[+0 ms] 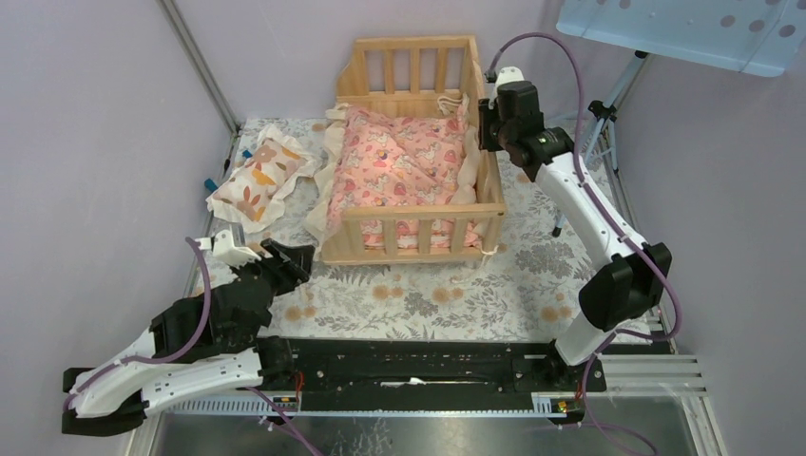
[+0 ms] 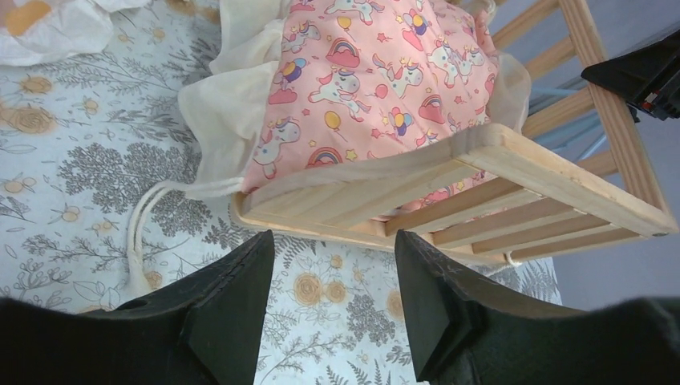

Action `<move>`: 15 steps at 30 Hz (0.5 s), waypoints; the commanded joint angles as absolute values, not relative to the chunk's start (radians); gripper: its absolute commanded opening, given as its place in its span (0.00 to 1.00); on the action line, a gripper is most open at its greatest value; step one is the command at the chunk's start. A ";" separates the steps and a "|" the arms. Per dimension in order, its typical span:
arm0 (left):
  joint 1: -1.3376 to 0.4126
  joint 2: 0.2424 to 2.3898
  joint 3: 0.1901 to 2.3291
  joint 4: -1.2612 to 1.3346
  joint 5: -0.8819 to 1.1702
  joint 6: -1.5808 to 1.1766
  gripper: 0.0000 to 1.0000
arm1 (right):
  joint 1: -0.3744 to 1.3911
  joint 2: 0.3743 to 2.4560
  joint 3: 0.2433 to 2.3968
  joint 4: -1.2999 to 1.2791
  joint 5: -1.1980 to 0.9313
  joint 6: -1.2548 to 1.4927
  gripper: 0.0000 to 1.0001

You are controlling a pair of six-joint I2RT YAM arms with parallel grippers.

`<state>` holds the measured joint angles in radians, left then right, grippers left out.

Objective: Set up the pet bed
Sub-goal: Adjust the bed frame at the center of the board.

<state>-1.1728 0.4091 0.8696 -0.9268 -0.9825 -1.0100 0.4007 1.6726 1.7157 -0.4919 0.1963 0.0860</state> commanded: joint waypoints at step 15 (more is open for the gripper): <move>-1.170 0.544 0.846 -0.860 -0.846 -0.938 0.63 | 0.164 1.581 1.567 -0.312 -0.214 -0.127 0.00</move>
